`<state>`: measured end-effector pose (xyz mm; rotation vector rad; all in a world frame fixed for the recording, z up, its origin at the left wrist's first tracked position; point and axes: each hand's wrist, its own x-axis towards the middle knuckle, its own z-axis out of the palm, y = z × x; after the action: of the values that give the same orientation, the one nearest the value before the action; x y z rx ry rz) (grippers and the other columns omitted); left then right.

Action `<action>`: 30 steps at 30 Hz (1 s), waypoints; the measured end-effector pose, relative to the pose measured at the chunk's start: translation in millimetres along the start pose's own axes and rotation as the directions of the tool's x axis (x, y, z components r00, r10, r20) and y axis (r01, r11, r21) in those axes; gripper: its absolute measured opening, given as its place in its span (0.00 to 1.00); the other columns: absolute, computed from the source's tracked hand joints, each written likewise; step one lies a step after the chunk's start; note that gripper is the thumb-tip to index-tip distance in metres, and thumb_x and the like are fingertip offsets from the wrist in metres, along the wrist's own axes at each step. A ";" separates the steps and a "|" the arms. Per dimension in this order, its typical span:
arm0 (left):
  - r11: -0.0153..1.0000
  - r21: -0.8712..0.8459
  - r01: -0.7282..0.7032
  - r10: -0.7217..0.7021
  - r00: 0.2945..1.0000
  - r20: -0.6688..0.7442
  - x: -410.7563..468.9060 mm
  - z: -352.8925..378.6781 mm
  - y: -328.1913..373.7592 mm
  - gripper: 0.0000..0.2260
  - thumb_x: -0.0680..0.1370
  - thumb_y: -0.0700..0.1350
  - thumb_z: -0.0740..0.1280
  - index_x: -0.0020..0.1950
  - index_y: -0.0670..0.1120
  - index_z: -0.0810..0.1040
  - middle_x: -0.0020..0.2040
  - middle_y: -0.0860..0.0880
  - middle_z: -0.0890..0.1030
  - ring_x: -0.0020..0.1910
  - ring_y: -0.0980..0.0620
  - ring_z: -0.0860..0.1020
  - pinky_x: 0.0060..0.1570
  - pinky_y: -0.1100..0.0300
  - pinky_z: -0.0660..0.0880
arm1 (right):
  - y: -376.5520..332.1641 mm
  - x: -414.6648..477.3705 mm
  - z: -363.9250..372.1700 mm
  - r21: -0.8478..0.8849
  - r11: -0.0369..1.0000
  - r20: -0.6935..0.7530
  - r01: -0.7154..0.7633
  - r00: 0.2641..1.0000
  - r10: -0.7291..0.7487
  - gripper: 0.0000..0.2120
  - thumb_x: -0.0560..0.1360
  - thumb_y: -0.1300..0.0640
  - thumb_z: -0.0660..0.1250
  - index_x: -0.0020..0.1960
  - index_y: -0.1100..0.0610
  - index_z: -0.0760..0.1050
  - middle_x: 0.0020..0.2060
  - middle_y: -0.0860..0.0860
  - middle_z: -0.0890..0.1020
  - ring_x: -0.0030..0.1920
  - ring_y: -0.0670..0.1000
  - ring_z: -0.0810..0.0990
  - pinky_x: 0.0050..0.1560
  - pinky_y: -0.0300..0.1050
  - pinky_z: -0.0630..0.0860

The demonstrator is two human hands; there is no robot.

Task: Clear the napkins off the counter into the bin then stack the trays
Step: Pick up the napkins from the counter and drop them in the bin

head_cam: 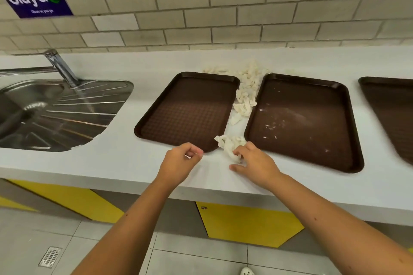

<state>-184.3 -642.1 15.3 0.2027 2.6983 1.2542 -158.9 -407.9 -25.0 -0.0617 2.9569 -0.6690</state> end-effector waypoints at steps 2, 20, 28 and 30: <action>1.000 -0.021 -0.015 0.015 1.000 -0.001 14.5 -3.7 2.1 0.03 0.77 0.48 0.69 0.47 0.55 0.81 0.43 0.56 0.81 0.43 0.56 0.80 0.43 0.65 0.74 | 4.8 4.1 0.2 0.020 0.999 -0.015 0.029 0.999 -0.028 0.13 0.76 0.43 0.66 0.50 0.52 0.73 0.46 0.47 0.70 0.44 0.50 0.75 0.41 0.43 0.69; 0.555 0.322 -0.767 0.607 0.639 0.473 47.0 37.3 -14.2 0.27 0.75 0.72 0.56 0.64 0.55 0.69 0.60 0.57 0.72 0.54 0.57 0.71 0.55 0.60 0.67 | 14.7 -2.7 -11.9 0.387 0.921 -0.328 -0.046 0.927 0.184 0.12 0.79 0.49 0.56 0.40 0.53 0.70 0.40 0.48 0.70 0.40 0.45 0.72 0.40 0.41 0.68; 0.308 0.486 -0.818 0.693 0.543 0.475 59.9 57.2 -24.7 0.17 0.82 0.59 0.51 0.49 0.50 0.73 0.43 0.52 0.78 0.40 0.52 0.76 0.44 0.55 0.67 | 12.7 -17.0 9.7 -0.274 0.962 -0.216 -0.015 0.975 -0.047 0.18 0.80 0.42 0.48 0.64 0.45 0.68 0.48 0.46 0.71 0.45 0.50 0.74 0.44 0.47 0.70; 0.281 0.498 -0.820 0.698 0.531 0.481 61.7 58.7 -23.9 0.16 0.82 0.56 0.51 0.46 0.50 0.73 0.39 0.52 0.79 0.36 0.51 0.76 0.43 0.55 0.65 | 11.9 -19.3 18.6 -0.329 0.943 -0.215 -0.044 0.976 -0.029 0.22 0.79 0.34 0.48 0.65 0.41 0.69 0.49 0.46 0.70 0.46 0.49 0.71 0.46 0.47 0.70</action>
<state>-234.3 -602.0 -45.7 1.8225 2.7627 0.1264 -137.7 -403.9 -45.0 -0.0046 3.2474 -0.1756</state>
